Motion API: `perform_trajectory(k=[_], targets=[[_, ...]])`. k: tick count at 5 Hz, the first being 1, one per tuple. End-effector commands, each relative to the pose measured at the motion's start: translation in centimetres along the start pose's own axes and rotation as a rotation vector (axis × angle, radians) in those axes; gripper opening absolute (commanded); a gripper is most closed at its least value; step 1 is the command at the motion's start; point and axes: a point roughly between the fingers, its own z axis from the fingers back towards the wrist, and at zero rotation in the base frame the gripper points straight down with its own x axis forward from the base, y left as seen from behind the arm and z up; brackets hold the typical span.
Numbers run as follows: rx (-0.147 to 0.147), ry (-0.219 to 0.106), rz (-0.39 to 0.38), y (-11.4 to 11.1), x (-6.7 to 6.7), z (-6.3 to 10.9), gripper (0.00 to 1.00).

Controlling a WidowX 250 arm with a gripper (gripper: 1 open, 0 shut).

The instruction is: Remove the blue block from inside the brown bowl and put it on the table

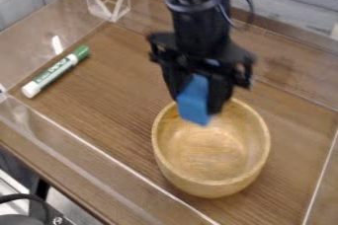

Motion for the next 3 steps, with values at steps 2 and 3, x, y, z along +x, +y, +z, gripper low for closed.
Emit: perform_trajectory(k=[2,3], targets=[[0.022,-0.09,0.031,5.0,1.8,2.5,0.0],[0.046,-0.094,0.024,6.4,1.6,2.0,0.0]])
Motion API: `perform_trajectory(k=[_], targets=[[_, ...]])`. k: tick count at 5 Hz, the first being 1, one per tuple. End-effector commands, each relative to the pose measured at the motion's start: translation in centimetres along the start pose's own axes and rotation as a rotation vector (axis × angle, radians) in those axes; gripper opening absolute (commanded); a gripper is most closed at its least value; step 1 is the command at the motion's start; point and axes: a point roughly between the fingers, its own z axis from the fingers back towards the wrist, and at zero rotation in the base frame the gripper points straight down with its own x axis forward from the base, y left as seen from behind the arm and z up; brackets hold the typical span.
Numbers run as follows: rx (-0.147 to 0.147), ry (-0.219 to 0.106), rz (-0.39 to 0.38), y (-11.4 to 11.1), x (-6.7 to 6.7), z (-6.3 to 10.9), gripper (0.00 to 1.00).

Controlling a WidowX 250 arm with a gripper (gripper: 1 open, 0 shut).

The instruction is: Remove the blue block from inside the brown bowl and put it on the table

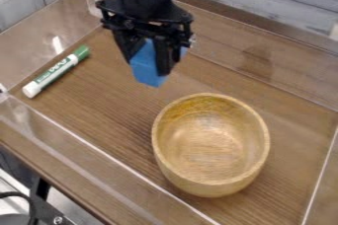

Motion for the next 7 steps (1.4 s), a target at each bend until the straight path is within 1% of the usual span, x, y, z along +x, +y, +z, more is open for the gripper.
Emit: perform_trajectory(k=[1,4,6,7], targets=[[0.027,-0.02,-0.01,0.8,0.4,-0.1,0.0],[0.085,0.008,-0.02,2.6,0.3,-2.4,0.0],[0.103,0.028,-0.028,3.3,0.2,-3.5,0.0],[0.106,0.033,-0.025,3.9,0.3,-4.0,0.0]])
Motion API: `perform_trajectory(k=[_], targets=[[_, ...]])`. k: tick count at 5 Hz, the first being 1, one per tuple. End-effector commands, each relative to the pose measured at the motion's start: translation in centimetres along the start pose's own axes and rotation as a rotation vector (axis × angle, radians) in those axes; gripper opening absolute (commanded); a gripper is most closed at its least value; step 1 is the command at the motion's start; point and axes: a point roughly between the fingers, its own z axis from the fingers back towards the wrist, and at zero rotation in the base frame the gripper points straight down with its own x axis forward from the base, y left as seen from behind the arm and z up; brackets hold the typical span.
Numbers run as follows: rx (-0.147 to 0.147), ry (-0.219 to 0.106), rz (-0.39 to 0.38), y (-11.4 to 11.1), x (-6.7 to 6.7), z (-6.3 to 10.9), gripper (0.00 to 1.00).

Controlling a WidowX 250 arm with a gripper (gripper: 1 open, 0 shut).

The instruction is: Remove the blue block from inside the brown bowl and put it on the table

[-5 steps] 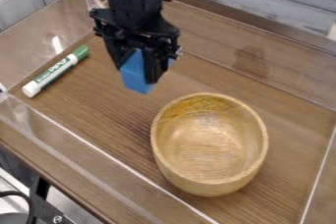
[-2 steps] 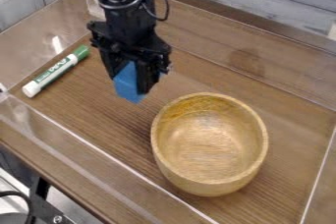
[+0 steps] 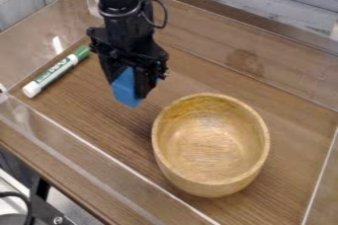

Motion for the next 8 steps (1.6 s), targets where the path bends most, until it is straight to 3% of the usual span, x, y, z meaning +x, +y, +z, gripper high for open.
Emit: perform_trajectory(k=[1,3,4,8], targets=[[0.012,-0.031,-0.002,0.7,0.7,0.3,0.0],[0.007,-0.021,0.009,1.4,0.8,-0.5,0.0],[0.004,-0.015,0.014,1.7,0.9,-0.9,1.0],[-0.063,-0.045,0.034,1.3,2.3,3.0,1.0]])
